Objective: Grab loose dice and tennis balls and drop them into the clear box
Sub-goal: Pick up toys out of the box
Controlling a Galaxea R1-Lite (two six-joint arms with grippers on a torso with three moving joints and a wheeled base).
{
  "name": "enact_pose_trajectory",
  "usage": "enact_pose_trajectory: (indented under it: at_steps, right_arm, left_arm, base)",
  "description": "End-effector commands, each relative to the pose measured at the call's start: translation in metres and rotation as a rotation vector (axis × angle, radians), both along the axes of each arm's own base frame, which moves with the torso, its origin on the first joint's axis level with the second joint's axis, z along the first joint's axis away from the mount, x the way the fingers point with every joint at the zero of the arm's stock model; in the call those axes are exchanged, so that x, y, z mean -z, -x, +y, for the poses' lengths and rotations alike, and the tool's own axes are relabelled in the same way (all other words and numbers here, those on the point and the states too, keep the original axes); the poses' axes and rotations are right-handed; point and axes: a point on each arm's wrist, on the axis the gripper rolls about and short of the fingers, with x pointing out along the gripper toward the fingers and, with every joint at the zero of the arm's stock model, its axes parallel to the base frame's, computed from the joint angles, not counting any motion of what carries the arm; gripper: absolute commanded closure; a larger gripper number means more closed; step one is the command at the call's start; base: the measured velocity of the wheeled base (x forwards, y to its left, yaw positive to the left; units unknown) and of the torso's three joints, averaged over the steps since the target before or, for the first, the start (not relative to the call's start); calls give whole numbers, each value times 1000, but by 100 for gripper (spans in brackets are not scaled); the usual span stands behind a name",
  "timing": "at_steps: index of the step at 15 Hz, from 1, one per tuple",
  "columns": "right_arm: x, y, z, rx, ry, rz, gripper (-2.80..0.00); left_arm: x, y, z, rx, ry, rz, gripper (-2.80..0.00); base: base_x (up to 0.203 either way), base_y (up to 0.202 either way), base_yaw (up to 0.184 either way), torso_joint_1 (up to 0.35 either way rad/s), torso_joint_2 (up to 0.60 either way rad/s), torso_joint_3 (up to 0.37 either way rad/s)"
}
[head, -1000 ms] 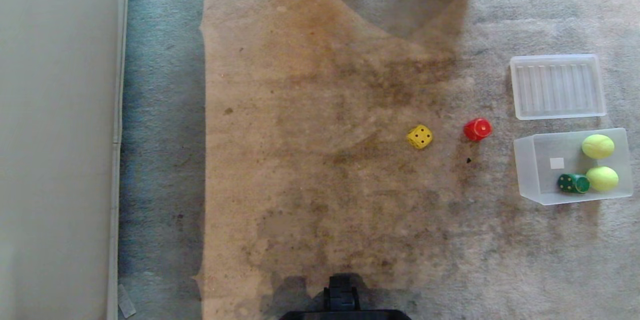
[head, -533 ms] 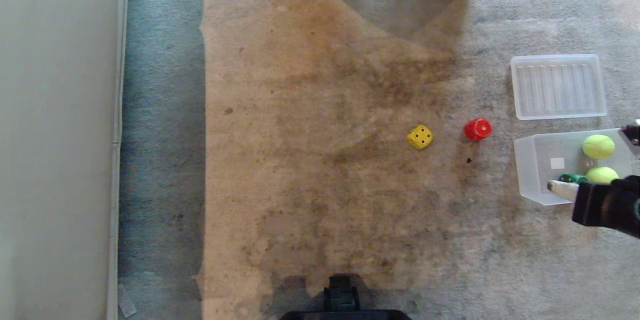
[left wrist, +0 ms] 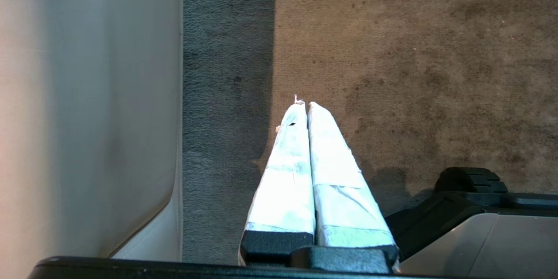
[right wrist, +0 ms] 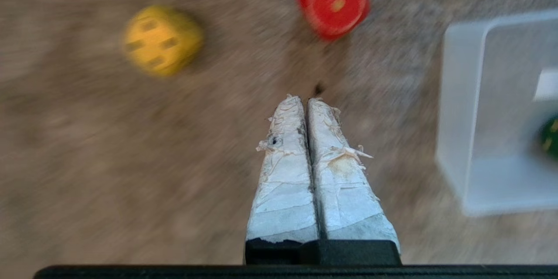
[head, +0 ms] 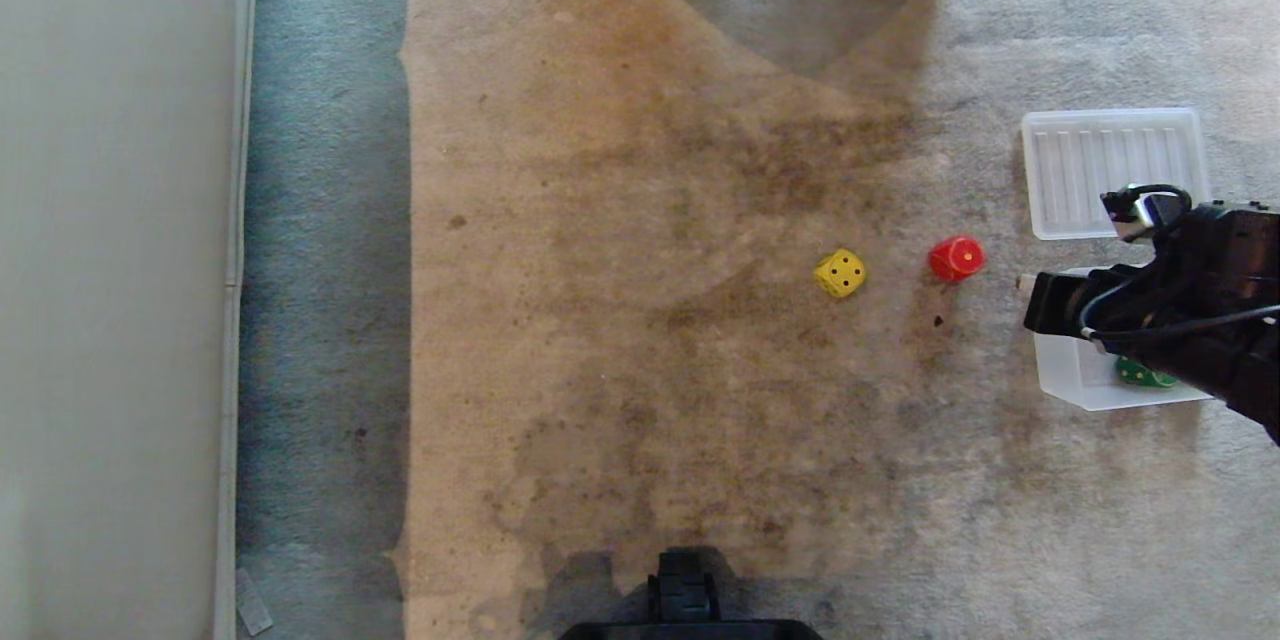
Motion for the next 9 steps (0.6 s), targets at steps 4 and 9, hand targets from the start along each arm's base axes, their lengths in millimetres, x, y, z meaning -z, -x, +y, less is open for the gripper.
enact_pose_trajectory:
  at_steps: [4,9]
  right_arm:
    - [32,-40,-6,37,33,5,0]
    - [39,-69,-21,97,96,-40,-280]
  left_arm:
    - [0,0,0,-1,0,0,0]
    - [0,0,0,-1,0,0,0]
  base:
    - [0,0,0,0,0,0]
    - [0,0,0,0,0,0]
